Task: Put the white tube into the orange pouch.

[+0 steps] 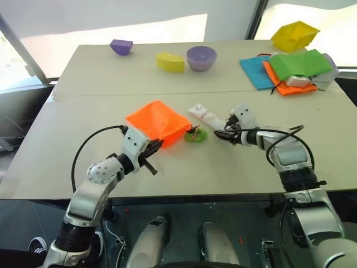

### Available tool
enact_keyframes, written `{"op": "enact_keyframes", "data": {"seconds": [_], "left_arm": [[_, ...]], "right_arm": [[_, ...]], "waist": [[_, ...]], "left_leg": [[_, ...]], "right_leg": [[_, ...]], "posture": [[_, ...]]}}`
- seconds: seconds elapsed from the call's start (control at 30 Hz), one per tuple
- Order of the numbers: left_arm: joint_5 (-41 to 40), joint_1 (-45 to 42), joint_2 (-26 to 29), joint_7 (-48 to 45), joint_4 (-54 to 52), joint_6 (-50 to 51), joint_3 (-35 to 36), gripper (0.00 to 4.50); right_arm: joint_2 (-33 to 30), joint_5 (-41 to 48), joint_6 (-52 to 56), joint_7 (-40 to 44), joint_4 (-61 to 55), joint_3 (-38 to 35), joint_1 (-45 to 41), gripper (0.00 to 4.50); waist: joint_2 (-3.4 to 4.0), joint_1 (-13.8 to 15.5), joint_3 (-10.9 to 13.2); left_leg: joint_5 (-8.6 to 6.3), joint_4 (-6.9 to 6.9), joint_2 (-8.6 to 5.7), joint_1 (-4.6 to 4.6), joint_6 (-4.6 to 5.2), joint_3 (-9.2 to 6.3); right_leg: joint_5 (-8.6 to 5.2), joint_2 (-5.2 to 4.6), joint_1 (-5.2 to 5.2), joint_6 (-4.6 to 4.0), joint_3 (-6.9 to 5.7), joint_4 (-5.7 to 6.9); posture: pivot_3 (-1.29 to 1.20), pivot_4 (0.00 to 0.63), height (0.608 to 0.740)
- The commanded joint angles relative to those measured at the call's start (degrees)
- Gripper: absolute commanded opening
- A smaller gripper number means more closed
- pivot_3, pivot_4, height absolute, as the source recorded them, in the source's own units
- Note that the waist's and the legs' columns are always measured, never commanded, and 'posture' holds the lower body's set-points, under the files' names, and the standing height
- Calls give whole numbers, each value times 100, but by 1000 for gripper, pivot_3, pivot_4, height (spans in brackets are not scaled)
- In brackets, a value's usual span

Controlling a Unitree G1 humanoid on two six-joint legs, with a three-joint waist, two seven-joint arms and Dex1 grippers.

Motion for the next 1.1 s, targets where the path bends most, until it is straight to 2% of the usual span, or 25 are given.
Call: {"op": "enact_keyframes", "data": {"seconds": [0.03, 0.13, 0.33, 0.4, 0.47, 0.57, 0.73, 0.9, 1.1], "left_arm": [[-19, -16, 16, 29, -216, -83, 82, 0], [-18, -25, 15, 26, -216, -100, 76, 0], [-13, -17, 10, 31, -217, -122, 63, 0], [4, -22, 9, 35, -211, -144, 49, 0], [-3, -26, 1, 40, -219, -158, 54, 0], [1, -15, 24, 45, -216, -182, 81, 0], [-3, -79, 74, 31, -165, -201, 134, 0], [-7, -102, 112, 4, -218, -160, 78, 0], [-38, -65, 144, 19, -339, -84, 85, 0]], "right_arm": [[-104, -3, -77, -35, -286, -74, 54, 1812], [-243, 36, -101, 13, -556, -134, 192, 1812], [-641, 905, 232, 558, -1807, -758, 573, 1812], [-899, 1540, 681, 993, -2612, -999, 908, 1812], [-1321, 2131, 1146, 1483, -3560, -1106, 1613, 1812], [-1702, 2537, 1464, 1699, -4372, -1035, 2420, 1812], [-1588, 2194, 1096, 1308, -4688, -472, 2824, 1812], [-1078, 1539, 733, 539, -4012, 87, 2251, 1812], [-572, 1328, 532, 226, -3678, 369, 1884, 1812]], "waist": [[0, 1, 0], [0, 21, 0], [0, 10, 2], [-1, 11, 3], [-2, 22, 3], [-7, 79, 0], [-7, 2, 1], [-10, -15, 3], [-10, 22, 3]], "left_leg": [[0, 0, 0, 0, 0, 0], [0, 0, 0, -2, 0, 0], [0, 0, -1, -10, 0, 0], [-1, -1, 0, -12, 1, 0], [-2, -2, 0, -13, 2, 0], [-12, -2, 1, -15, 14, -1], [-15, -2, 0, -22, 16, 21], [-17, -1, 1, -20, 17, 56], [-16, -3, 1, -20, 20, 42]], "right_leg": [[0, 0, -1, 0, 0, 0], [0, 0, -2, 0, 0, 0], [0, -2, -5, 1, 0, -2], [-1, -2, -4, 1, 0, -2], [-3, -2, -3, 3, 0, -4], [-9, -7, -3, 9, -4, -15], [-8, -21, -6, 7, 10, -18], [7, -95, -2, -13, -48, -18], [3, -95, -29, 7, -66, -20]], "posture": [[0, 150, 740], [0, 150, 740], [0, 150, 740], [0, 150, 740], [0, 150, 740], [0, 150, 740], [0, 150, 740], [0, 150, 740], [0, 150, 740]]}}
